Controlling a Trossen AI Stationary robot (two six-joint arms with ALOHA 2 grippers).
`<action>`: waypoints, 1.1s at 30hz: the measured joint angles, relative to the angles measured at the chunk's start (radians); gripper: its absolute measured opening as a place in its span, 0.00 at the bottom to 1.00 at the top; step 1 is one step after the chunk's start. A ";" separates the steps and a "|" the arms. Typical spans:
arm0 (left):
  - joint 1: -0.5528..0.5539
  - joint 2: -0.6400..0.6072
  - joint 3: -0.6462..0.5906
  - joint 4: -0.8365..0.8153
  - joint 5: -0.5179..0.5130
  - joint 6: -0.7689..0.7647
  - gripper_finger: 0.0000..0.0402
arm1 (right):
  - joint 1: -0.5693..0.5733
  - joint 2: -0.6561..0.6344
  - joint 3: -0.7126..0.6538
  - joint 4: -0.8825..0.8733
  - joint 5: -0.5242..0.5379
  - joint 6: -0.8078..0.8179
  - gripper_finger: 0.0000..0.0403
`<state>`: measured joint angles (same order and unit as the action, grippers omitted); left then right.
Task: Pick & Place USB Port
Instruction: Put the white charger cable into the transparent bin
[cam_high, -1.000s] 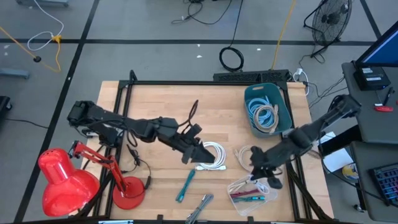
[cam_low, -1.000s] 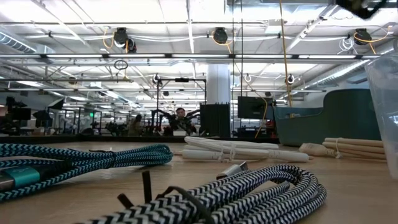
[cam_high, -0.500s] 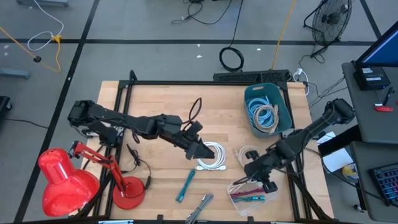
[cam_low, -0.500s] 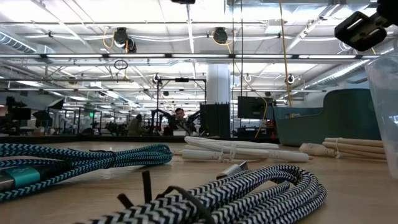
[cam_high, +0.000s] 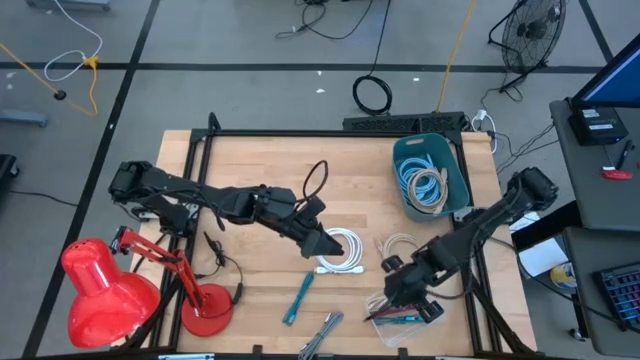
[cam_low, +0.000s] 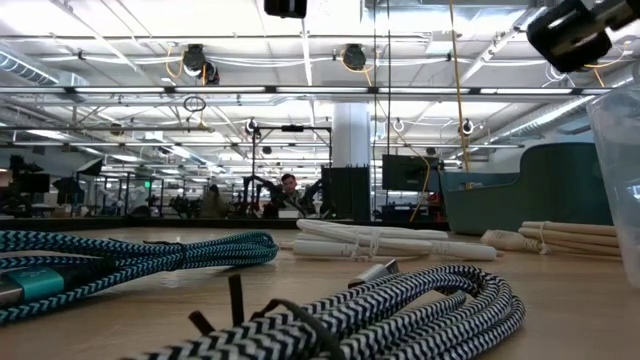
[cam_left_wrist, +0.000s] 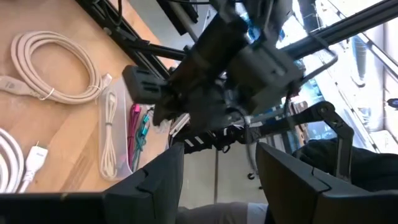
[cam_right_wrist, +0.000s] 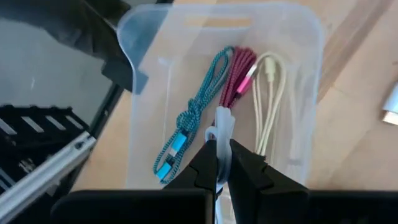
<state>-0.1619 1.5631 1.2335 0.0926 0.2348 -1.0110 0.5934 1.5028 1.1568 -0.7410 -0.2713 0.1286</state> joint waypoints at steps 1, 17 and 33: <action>0.000 0.000 0.000 0.000 0.000 0.001 0.50 | 0.000 0.013 0.000 0.000 -0.008 -0.010 0.03; 0.000 0.000 0.000 0.000 0.000 0.005 0.50 | -0.031 0.033 -0.074 0.077 0.009 -0.063 0.03; 0.000 0.000 0.000 0.000 0.000 0.015 0.50 | -0.031 0.033 -0.155 0.150 0.058 0.012 0.05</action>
<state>-0.1619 1.5631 1.2335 0.0921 0.2344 -0.9959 0.5621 1.5356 1.0019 -0.5910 -0.2135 0.1407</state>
